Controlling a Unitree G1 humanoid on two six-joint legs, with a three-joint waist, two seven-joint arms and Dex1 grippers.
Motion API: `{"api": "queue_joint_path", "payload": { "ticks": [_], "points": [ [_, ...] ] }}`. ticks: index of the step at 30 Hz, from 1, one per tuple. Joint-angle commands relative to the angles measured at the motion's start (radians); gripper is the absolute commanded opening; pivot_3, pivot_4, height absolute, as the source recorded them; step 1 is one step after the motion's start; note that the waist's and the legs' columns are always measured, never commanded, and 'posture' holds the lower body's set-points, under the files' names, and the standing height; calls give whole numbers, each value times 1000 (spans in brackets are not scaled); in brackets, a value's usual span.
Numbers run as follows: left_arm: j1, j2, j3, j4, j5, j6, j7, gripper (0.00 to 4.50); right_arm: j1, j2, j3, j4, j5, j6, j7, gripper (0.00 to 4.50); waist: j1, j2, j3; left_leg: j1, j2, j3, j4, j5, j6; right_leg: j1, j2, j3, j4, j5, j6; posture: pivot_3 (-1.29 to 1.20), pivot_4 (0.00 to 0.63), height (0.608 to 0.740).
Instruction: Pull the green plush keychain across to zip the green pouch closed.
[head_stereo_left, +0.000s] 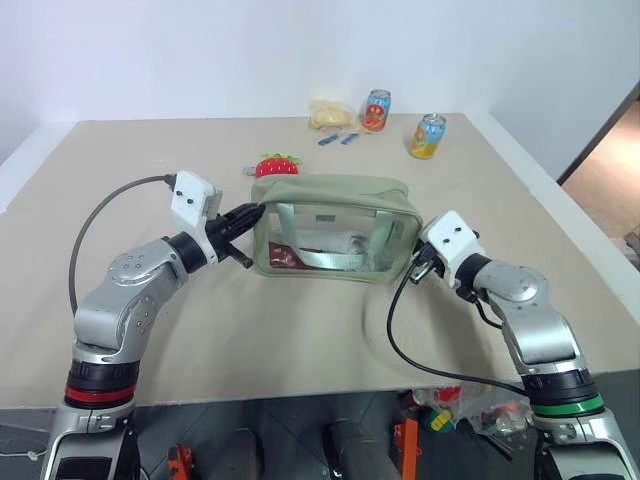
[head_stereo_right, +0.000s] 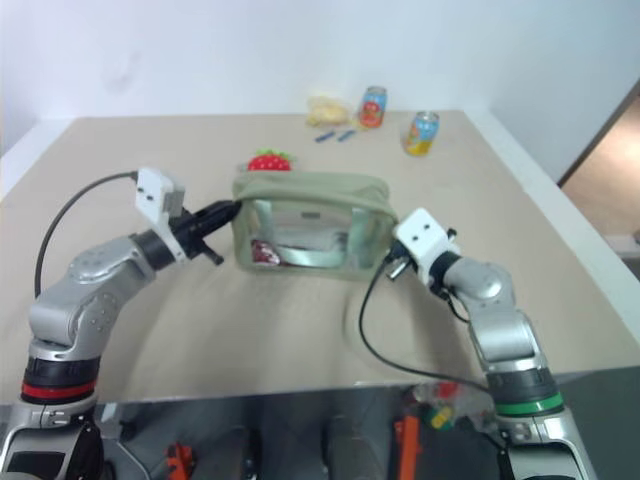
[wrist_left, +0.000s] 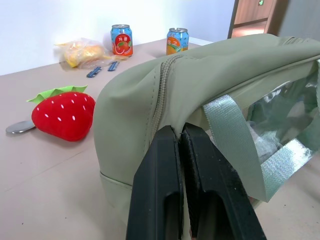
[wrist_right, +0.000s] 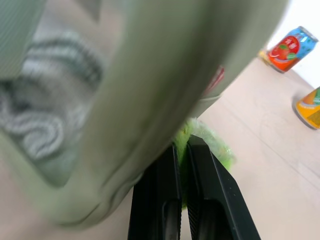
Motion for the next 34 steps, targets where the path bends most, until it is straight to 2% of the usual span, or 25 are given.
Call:
{"api": "queue_joint_path", "payload": {
  "ticks": [1,8,10,11,12,18,24,28,31,34],
  "points": [
    [-18,-5,29,-6,-42,24,-7,737,-33,18,-121,-60,134,65,4,1051,1,0,0,0,0,0,0,0,0,0,0,0,0,0,0,0,150,740],
    [-38,28,40,-26,-98,71,-49,3015,-3,-27,-223,-111,268,122,55,3379,3,0,0,-3,0,-2,-2,-1,0,-3,1,-1,0,1,2,0,150,740],
    [-45,49,42,-24,-100,78,-62,3784,5,-41,-260,-129,318,134,76,4187,3,0,0,-4,0,-3,-2,-1,0,-3,1,-1,0,1,1,0,150,740],
    [-48,57,41,-22,-101,79,-67,4161,7,-47,-274,-137,338,139,82,4495,2,0,0,-4,0,-3,-2,-1,0,-3,1,-1,0,1,1,0,150,740],
    [-52,65,40,-21,-104,81,-72,4434,5,-49,-295,-149,370,155,85,4500,2,0,0,-4,0,-3,-2,-1,0,-3,1,-1,0,1,1,0,150,740],
    [-74,83,42,-16,-109,86,-90,4474,-18,-71,-387,-210,508,234,58,4500,2,0,0,-4,0,-3,-1,-1,0,-3,1,-1,0,1,1,0,150,740],
    [-36,140,115,-68,-133,80,-98,4474,37,-137,-512,-345,705,376,43,4500,3,0,0,-5,0,-3,-2,-1,0,-4,1,-2,0,1,1,0,150,740],
    [105,174,176,-146,-89,53,-49,4474,269,-153,-526,-545,802,459,53,4500,5,0,-1,-4,1,-4,-4,-4,2,-3,1,-2,0,-3,0,0,150,740],
    [244,175,148,-208,-8,8,-15,4474,429,-106,-458,-621,710,368,39,4500,6,0,-1,-4,1,-4,-4,-6,1,-3,1,-2,0,-5,-1,0,150,740],
    [359,144,119,-232,42,-42,5,4474,523,-24,-386,-612,608,257,3,4500,6,-1,-1,-3,1,-3,-2,-7,0,-3,0,-2,0,-5,0,0,150,740]
  ]
}}
